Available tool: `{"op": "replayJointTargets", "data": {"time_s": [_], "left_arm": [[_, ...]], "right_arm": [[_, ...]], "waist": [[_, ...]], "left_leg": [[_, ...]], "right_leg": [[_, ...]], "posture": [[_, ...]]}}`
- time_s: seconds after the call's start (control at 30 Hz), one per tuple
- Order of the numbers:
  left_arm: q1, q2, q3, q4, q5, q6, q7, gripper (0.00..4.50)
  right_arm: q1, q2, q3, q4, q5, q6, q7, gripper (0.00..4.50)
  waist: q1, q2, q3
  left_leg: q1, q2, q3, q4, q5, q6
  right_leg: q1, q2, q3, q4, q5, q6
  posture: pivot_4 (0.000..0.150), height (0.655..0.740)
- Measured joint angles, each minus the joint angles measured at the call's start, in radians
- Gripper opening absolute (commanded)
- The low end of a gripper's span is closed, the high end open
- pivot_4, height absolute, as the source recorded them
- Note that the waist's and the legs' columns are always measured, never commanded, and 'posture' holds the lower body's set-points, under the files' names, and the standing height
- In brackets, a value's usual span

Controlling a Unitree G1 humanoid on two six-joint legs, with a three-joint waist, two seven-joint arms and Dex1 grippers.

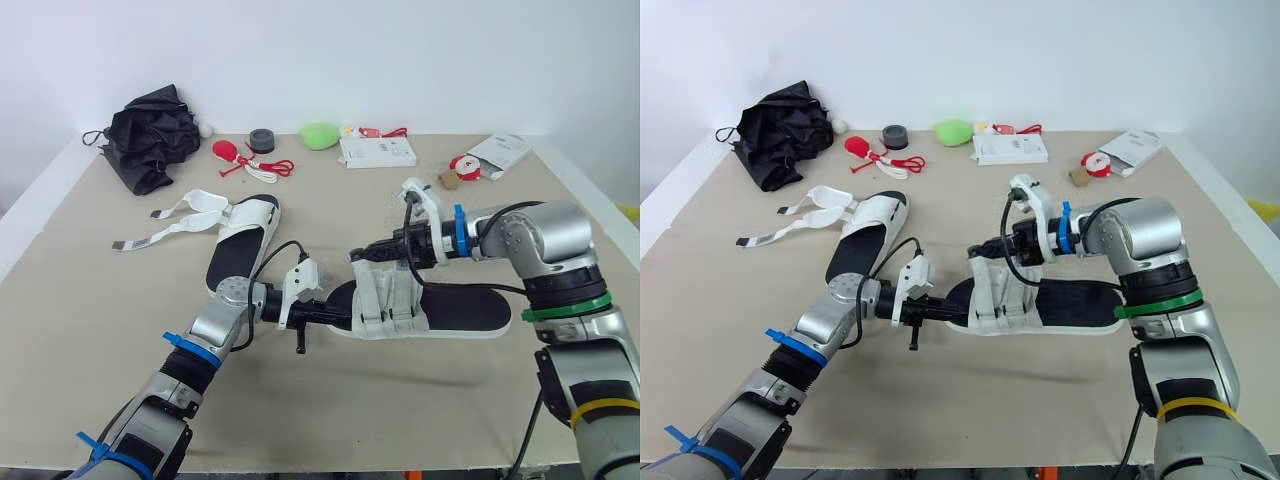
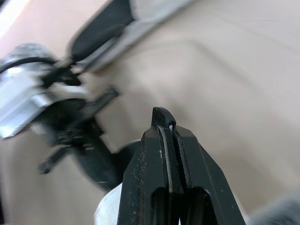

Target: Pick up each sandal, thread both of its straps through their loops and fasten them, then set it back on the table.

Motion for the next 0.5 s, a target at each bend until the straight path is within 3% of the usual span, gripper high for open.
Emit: {"op": "replayJointTargets", "data": {"time_s": [0.27,0.5], "left_arm": [[0.000,0.001,0.000,0.000,0.000,-0.001,0.000,0.00],[-0.001,0.002,0.000,0.005,0.001,-0.001,0.004,0.00]], "right_arm": [[-0.008,-0.018,-0.007,0.018,-0.001,0.006,-0.029,0.08],[0.026,0.005,0.106,0.024,-0.107,-0.050,-0.113,0.08]], "waist": [[-0.001,0.000,0.000],[-0.001,0.000,-0.001]], "left_leg": [[0.000,0.000,0.000,0.000,0.000,0.000],[0.001,0.000,0.001,0.001,0.000,0.000]], "right_leg": [[0.000,0.000,0.000,0.000,0.000,0.001],[0.001,0.001,0.001,0.000,-0.001,0.003]], "posture": [[0.150,0.7400],[0.150,0.7400]]}}
